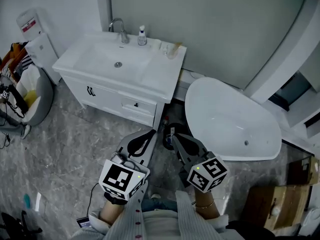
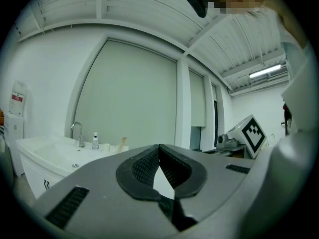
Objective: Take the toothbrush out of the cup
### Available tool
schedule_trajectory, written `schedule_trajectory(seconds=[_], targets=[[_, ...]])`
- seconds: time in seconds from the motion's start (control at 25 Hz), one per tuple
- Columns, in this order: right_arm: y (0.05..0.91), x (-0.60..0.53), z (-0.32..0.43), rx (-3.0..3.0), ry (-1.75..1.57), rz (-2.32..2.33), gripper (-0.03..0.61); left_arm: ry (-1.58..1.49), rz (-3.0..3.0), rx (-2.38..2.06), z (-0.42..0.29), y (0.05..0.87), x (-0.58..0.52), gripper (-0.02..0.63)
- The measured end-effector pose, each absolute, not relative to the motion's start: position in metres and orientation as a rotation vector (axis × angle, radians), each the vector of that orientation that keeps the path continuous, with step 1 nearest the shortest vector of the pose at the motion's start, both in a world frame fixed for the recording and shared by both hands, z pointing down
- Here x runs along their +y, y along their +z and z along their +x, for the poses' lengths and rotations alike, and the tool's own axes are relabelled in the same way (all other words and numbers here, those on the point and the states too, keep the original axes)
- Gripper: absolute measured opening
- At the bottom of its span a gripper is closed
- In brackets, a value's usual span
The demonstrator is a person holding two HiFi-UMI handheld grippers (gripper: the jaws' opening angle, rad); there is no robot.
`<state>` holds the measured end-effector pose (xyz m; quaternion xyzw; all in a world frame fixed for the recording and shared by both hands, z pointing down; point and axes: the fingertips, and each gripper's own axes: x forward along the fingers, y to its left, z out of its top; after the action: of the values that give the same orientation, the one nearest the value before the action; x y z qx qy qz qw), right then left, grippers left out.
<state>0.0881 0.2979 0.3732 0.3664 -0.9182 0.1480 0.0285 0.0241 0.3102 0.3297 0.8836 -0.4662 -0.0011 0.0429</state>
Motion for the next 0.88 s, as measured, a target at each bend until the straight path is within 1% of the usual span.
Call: schedule_trajectory(seconds=[0.44, 0.88], targets=[[0.379, 0.204, 0.056, -2.777, 0.496, 1.233, 0.011, 0.002, 2.737, -1.344, -0.016, 0.328, 0.212, 0.017], [0.386, 0.160, 0.022, -2.770, 0.521, 1.277, 0.011, 0.007, 2.771, -1.297, -0.051, 0.328, 0.168, 0.017]])
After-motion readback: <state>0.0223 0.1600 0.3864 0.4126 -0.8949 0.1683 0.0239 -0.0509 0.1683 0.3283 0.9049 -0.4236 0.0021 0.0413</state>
